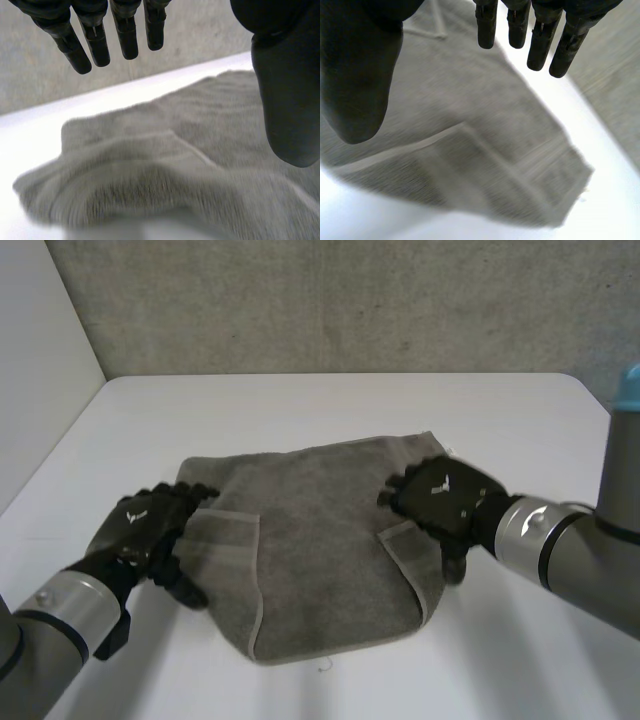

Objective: Fold the towel.

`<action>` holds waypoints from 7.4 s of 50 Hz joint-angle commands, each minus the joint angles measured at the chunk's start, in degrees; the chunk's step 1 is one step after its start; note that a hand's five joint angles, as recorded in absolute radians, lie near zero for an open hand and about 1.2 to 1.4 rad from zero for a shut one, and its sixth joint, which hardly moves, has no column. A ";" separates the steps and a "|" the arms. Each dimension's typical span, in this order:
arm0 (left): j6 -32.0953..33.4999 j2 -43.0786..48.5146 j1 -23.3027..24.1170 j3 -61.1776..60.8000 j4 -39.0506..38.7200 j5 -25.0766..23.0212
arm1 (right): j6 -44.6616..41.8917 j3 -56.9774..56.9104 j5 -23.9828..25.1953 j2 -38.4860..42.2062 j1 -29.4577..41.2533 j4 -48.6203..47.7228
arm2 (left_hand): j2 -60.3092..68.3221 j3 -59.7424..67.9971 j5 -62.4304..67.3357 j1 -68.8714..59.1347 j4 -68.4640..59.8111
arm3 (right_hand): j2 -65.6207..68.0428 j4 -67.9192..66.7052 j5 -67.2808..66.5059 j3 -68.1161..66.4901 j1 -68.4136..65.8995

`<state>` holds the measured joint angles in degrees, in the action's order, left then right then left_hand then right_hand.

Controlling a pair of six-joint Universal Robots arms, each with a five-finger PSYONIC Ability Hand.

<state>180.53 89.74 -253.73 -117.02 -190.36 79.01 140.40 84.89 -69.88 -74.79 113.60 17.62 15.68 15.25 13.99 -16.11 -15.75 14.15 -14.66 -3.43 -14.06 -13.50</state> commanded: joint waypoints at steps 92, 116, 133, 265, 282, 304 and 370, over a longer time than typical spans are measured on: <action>28.38 44.65 2.89 54.88 31.01 -2.38 | -12.27 3.88 5.01 14.24 -12.43 -8.47 | 8.83 9.26 0.53 -8.40 -8.76 | 65.85 -65.34 -66.57 -65.94 -66.50; 28.03 40.78 2.98 50.92 33.30 3.60 | -7.25 7.66 8.18 11.51 -14.90 -13.31 | 33.72 34.16 25.42 -33.30 -33.66 | 65.85 -65.34 -66.57 -65.94 -66.50; 27.59 29.71 0.88 36.44 31.99 2.64 | -1.01 8.54 9.24 9.84 -14.81 -14.28 | 35.07 35.51 26.77 -34.64 -35.01 | 33.27 -32.77 -34.00 -33.37 -33.93; -25.14 21.88 -10.73 76.41 2.71 5.10 | 43.73 -96.40 -2.19 31.29 -9.19 -7.07 | 64.32 64.75 56.01 -63.89 -64.25 | 65.85 -65.34 -66.57 -65.94 -66.50; -28.13 25.47 -12.75 53.59 -4.75 5.10 | 31.09 -79.56 7.47 33.57 -9.62 3.73 | 64.32 64.75 56.01 -63.89 -64.25 | 65.85 -65.34 -66.57 -65.94 -66.50; -23.22 19.71 -23.90 22.38 -3.01 -10.27 | 15.85 -33.14 9.59 17.52 -19.45 9.36 | 64.32 64.75 56.01 -63.89 -64.25 | 65.85 -65.34 -66.57 -65.94 -66.50; -17.32 43.41 -18.02 43.28 -1.51 1.49 | 27.91 -64.85 -0.34 49.30 -15.69 7.79 | 64.32 64.75 56.01 -63.89 -64.25 | 65.85 -65.34 -66.57 -65.94 -66.50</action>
<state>163.25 131.48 -272.47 -75.22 -191.73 79.29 168.50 21.25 -68.24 -27.41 96.86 27.48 85.17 88.26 84.37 -79.65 -86.71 76.38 -76.23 -66.55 -76.42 -76.36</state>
